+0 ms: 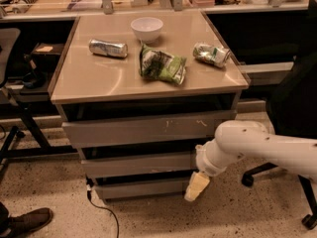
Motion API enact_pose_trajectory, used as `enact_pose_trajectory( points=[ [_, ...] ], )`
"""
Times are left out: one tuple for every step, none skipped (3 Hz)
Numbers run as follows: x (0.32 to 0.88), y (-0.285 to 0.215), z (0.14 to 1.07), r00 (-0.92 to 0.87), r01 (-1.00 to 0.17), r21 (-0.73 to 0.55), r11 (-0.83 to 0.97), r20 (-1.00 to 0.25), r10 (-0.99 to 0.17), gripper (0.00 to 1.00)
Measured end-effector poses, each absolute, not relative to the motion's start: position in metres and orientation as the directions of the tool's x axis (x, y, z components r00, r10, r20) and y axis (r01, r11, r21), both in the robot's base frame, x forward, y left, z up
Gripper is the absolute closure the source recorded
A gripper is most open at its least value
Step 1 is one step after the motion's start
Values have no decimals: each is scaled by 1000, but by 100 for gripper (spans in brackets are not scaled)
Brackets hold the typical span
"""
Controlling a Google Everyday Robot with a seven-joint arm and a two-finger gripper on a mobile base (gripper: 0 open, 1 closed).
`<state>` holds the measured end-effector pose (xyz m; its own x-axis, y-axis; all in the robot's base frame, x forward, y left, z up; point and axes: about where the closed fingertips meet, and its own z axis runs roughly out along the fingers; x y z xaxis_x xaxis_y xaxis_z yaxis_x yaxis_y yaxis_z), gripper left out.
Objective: Open middle drawer
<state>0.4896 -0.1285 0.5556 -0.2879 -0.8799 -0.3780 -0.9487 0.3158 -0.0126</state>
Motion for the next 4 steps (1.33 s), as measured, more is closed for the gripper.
enact_pose_trajectory(
  points=[
    [504,-131,510,-312,-936,-31,350,-387,-868,0],
    [520,-134,475,-329,-925,-46,376,-393,-858,0],
    [537,-137,456,-331,-921,-61,385,-400,-855,0],
    [562,-136,448,-306,-924,-91,371,-404,-862,0]
  ],
)
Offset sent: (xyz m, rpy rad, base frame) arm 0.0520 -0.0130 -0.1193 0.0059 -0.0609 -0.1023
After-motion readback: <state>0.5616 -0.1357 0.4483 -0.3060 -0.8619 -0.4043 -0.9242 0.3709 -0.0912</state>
